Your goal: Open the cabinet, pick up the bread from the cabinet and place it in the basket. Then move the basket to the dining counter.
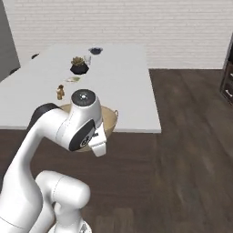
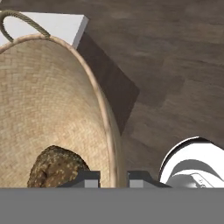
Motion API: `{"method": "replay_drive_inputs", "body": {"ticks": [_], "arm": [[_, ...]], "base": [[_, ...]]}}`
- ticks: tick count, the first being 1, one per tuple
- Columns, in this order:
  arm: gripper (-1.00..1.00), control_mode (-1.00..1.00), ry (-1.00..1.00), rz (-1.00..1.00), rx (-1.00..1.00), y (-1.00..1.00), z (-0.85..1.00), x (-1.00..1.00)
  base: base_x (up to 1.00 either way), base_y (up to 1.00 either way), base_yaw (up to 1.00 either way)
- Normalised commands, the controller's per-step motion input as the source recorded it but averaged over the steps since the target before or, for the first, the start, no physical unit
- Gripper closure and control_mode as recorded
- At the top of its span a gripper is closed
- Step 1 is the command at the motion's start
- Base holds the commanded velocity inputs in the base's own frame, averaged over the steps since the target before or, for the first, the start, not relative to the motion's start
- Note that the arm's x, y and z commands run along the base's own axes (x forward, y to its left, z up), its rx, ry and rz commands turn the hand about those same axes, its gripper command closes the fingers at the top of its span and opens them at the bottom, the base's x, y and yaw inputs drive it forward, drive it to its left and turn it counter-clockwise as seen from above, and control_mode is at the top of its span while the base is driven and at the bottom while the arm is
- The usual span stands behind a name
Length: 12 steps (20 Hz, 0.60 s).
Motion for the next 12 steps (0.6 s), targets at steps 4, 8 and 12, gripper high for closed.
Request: {"method": "replay_drive_inputs", "body": {"ticks": [4,8,12], "arm": [[1.00,1.00,0.00,0.00,0.00,0.00,0.00,0.00],[1.00,1.00,0.00,0.00,0.00,0.00,0.00,0.00],[1.00,1.00,0.00,0.00,0.00,0.00,0.00,0.00]], "base": [[0.00,0.91,0.40],[0.02,1.00,0.10],[0.11,1.00,0.08]]}}
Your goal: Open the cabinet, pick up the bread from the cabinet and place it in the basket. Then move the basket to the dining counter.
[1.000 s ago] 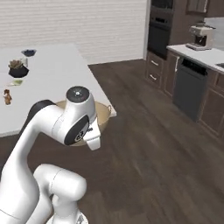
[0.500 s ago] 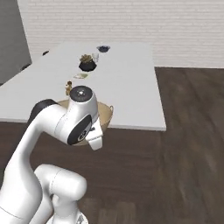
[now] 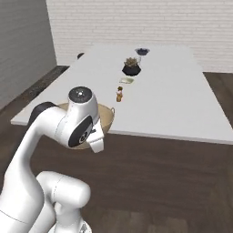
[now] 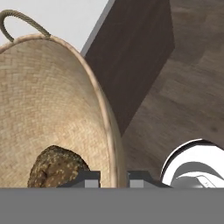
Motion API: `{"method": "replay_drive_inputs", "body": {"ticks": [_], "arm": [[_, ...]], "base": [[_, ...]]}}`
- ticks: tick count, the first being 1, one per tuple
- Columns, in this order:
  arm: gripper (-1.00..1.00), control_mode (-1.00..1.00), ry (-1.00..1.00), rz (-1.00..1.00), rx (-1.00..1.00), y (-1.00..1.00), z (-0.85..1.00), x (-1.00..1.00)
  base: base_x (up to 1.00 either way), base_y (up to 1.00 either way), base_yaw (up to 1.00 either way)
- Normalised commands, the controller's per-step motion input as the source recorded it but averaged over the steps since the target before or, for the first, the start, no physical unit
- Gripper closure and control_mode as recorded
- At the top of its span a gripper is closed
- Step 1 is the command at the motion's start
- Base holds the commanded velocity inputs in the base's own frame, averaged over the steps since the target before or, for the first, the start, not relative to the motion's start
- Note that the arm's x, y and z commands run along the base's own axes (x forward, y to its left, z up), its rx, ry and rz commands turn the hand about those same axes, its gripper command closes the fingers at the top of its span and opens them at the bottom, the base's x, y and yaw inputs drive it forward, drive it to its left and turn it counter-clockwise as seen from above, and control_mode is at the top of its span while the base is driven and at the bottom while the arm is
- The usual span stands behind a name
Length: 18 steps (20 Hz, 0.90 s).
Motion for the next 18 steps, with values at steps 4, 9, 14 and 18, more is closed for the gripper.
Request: {"method": "replay_drive_inputs", "body": {"ticks": [4,9,14,18], "arm": [[1.00,1.00,0.00,0.00,0.00,0.00,0.00,0.00],[1.00,1.00,0.00,0.00,0.00,0.00,0.00,0.00],[1.00,1.00,0.00,0.00,0.00,0.00,0.00,0.00],[1.00,1.00,0.00,0.00,0.00,0.00,0.00,0.00]], "base": [[0.33,1.00,0.03],[0.69,1.00,-0.01],[0.64,1.00,-0.21],[0.29,1.00,-0.25]]}}
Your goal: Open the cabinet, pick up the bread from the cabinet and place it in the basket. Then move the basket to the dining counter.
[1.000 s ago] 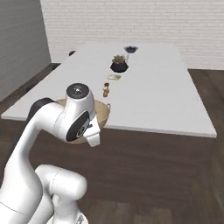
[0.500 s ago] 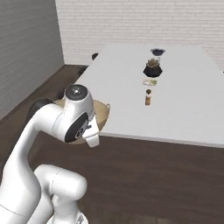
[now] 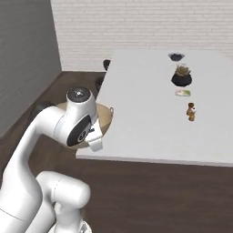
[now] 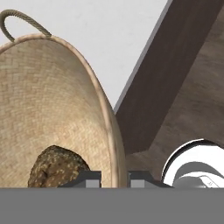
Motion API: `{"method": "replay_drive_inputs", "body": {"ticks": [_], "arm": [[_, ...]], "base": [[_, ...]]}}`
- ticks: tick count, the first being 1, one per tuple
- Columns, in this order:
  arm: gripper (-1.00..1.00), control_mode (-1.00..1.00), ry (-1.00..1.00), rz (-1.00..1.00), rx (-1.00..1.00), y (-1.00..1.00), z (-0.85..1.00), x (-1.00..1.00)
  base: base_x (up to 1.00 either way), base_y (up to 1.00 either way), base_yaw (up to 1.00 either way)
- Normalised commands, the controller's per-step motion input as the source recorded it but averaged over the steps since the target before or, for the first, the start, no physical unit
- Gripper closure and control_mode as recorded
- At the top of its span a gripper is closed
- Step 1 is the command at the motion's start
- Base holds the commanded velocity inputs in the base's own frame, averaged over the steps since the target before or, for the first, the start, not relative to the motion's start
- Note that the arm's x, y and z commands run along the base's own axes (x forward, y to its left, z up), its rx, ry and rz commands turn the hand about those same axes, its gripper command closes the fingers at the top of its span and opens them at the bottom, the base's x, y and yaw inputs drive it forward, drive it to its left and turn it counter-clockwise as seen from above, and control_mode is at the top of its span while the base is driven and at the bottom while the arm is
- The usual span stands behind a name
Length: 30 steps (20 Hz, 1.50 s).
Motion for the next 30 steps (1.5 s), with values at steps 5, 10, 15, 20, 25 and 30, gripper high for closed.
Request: {"method": "replay_drive_inputs", "body": {"ticks": [5,10,15,20,25,30], "arm": [[1.00,1.00,0.00,0.00,0.00,0.00,0.00,0.00],[1.00,1.00,0.00,0.00,0.00,0.00,0.00,0.00],[1.00,1.00,0.00,0.00,0.00,0.00,0.00,0.00],[1.00,1.00,0.00,0.00,0.00,0.00,0.00,0.00],[1.00,1.00,0.00,0.00,0.00,0.00,0.00,0.00],[1.00,1.00,0.00,0.00,0.00,0.00,0.00,0.00]], "base": [[-0.07,1.00,-0.55],[-0.01,0.90,-0.70],[0.00,0.99,-0.66],[-0.04,0.85,-0.72],[0.13,0.99,-0.65],[0.54,0.98,-0.38]]}}
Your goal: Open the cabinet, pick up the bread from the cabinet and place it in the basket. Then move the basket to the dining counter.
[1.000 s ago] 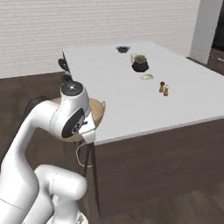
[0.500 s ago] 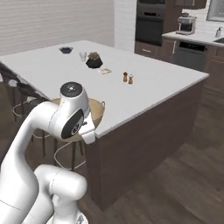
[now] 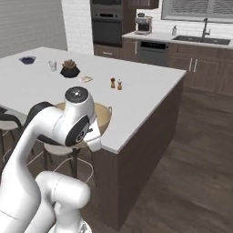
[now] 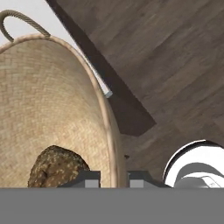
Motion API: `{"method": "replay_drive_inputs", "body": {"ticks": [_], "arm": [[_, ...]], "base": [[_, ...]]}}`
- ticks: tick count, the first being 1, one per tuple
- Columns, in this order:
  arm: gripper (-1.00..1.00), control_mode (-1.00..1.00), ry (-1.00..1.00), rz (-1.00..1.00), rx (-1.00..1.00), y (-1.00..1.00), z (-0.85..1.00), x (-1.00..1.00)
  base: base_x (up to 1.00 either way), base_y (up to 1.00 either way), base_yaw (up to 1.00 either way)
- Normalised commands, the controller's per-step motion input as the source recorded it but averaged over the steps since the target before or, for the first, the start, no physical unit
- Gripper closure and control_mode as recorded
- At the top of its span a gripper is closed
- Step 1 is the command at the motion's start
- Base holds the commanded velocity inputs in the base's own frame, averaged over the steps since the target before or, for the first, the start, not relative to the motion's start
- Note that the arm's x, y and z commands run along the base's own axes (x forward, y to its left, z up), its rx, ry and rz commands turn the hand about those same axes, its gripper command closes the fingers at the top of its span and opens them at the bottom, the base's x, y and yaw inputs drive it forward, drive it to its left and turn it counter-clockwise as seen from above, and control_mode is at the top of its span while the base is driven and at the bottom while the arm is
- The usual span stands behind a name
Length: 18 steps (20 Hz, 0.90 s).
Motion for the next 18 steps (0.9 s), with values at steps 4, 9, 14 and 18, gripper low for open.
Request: {"method": "replay_drive_inputs", "body": {"ticks": [4,9,14,18], "arm": [[1.00,1.00,0.00,0.00,0.00,0.00,0.00,0.00],[1.00,1.00,0.00,0.00,0.00,0.00,0.00,0.00],[1.00,-1.00,0.00,0.00,0.00,0.00,-0.08,0.58],[1.00,-1.00,0.03,0.00,0.00,0.15,-0.38,1.00]], "base": [[0.72,0.93,-0.22],[0.81,0.50,-0.11],[0.33,0.03,-0.01],[0.00,0.00,0.00]]}}
